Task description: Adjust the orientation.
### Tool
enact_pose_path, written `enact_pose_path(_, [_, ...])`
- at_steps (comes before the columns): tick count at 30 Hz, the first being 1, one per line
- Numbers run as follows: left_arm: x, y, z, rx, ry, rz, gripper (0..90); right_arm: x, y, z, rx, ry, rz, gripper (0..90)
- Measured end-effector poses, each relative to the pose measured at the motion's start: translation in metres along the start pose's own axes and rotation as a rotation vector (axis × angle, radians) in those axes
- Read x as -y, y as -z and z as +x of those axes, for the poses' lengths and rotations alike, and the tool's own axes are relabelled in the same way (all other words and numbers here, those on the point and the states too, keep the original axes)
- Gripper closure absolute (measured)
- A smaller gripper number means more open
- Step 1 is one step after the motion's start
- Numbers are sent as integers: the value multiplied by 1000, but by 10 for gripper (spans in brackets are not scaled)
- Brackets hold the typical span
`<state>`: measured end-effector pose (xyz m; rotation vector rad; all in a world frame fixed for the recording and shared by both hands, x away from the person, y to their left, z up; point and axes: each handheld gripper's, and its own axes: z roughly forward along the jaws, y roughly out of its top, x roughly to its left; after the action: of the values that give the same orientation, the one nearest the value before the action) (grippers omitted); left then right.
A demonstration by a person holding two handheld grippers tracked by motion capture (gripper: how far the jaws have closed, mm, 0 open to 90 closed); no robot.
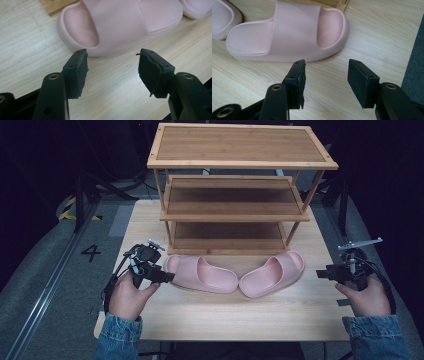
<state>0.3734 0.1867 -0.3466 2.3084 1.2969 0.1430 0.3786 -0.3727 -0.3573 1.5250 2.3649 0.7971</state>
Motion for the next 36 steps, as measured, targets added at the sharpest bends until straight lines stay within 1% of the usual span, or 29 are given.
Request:
enact_pose_path(2, [0, 2, -2, -26, -25, -11, 411, 0, 0, -1, 1, -2, -1, 488])
enact_pose_path(4, [0, 4, -3, -17, -32, -11, 462, 0, 1, -2, -1, -4, -3, 486])
enact_pose_path(5, [0, 6, -4, -11, -42, -14, 492, 1, 1, -2, -1, -7, -3, 487])
enact_pose_path(8, [1, 9, -6, -4, -48, -24, 525, 1, 1, -2, -1, -7, -2, 488])
enact_pose_path(10, [0, 12, -7, -9, -53, -41, 534, 1, 0, -2, -7, -17, 4, 490])
enact_pose_path(11, [-3, 14, -11, -3, -51, -62, 550, 1, -1, -1, -8, -12, 5, 490])
enact_pose_path(12, [-4, 14, -13, 1, -53, -73, 562, 1, -1, -1, -8, -9, 6, 491])
enact_pose_path(13, [-4, 14, -13, 1, -53, -73, 588, 1, -1, -1, -8, -9, 6, 491])
enact_pose_path(14, [-7, 14, -19, 17, -69, -84, 588, 2, 0, 0, -10, -11, 8, 492])
enact_pose_path(15, [-8, 14, -23, 28, -76, -91, 647, 3, 0, 0, -7, -7, 8, 495])
enact_pose_path(17, [-12, 13, -30, 40, -112, -96, 739, 4, 2, 0, 1, -7, 7, 508])
enact_pose_path(18, [-18, 10, -38, 45, -143, -86, 781, 7, 5, -1, 12, -9, 3, 512])
enact_pose_path(19, [-20, 9, -40, 43, -151, -82, 794, 9, 6, -2, 15, -12, 0, 517])
enact_pose_path(21, [-29, 3, -46, 48, -188, -78, 822, 14, 7, -3, 20, -27, 2, 526])
enact_pose_path(23, [-34, -2, -51, 47, -196, -102, 852, 20, 8, -4, 27, -40, 9, 541])
enact_pose_path(24, [-34, -2, -51, 47, -196, -102, 876, 21, 9, -4, 28, -46, 10, 552])
enact_pose_path(25, [-40, -9, -50, 70, -189, -127, 889, 24, 10, -4, 37, -45, 9, 565])
enact_pose_path(27, [-47, -17, -50, 108, -168, -152, 891, 26, 12, -3, 47, -48, 13, 603])
enact_pose_path(28, [-47, -17, -50, 108, -168, -152, 891, 26, 12, -3, 47, -48, 13, 603])
enact_pose_path(29, [-50, -21, -53, 102, -159, -157, 891, 27, 13, -2, 58, -35, 13, 631])
enact_pose_path(30, [-56, -28, -58, 74, -142, -157, 890, 29, 15, 0, 74, -19, 16, 666])
enact_pose_path(31, [-59, -31, -60, 70, -134, -153, 891, 30, 15, 0, 79, -20, 18, 669])
enact_pose_path(32, [-64, -37, -63, 85, -118, -140, 891, 30, 15, 0, 81, -21, 19, 669])
enact_pose_path(33, [-67, -42, -67, 92, -111, -130, 891, 31, 14, -2, 80, -24, 17, 667])
enact_pose_path(34, [-71, -47, -71, 87, -116, -118, 892, 31, 14, -3, 78, -27, 18, 666])
enact_pose_path(35, [-73, -50, -75, 81, -129, -107, 892, 31, 13, -3, 78, -32, 18, 666])
enact_pose_path(36, [-77, -56, -80, 67, -152, -92, 893, 31, 12, -3, 77, -35, 17, 669])
